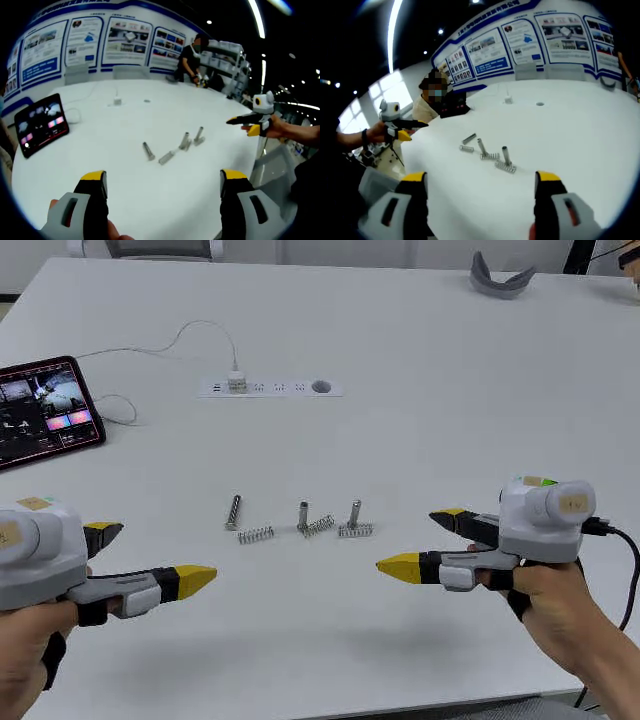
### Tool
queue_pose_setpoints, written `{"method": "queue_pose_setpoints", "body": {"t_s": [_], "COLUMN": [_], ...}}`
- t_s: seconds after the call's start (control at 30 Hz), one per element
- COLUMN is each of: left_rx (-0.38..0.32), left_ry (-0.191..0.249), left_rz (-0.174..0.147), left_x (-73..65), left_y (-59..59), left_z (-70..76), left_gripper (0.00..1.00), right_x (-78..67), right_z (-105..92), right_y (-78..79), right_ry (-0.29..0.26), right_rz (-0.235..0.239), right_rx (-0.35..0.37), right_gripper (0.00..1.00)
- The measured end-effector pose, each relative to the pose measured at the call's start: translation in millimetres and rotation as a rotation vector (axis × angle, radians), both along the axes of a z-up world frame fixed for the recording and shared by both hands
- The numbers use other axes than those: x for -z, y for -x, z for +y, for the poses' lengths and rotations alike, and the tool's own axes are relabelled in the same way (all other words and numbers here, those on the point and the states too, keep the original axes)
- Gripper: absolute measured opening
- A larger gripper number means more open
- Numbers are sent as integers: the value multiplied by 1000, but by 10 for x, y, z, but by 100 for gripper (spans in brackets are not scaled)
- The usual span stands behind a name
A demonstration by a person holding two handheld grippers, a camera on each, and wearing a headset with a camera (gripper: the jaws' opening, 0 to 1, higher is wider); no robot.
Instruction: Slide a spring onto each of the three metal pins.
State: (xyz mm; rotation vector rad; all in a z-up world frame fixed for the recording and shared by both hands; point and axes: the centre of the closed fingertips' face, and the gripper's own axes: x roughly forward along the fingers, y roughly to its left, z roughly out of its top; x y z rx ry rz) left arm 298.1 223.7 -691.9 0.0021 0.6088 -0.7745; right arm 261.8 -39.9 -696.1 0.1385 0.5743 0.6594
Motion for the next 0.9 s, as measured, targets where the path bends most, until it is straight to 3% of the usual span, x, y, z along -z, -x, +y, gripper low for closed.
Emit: {"method": "queue_pose_setpoints", "body": {"t_s": [0.77, 0.9], "left_rx": [52, 61], "left_ry": [-1, 2], "left_rz": [24, 21], "left_x": [192, 194], "left_y": [-213, -246], "left_z": [-278, -330], "left_gripper": [91, 88], "right_x": [162, 237], "right_z": [31, 14], "right_y": [265, 337], "right_ry": [-10, 57], "right_rz": [28, 28], "right_rx": [32, 16], "right_gripper": [93, 89]}}
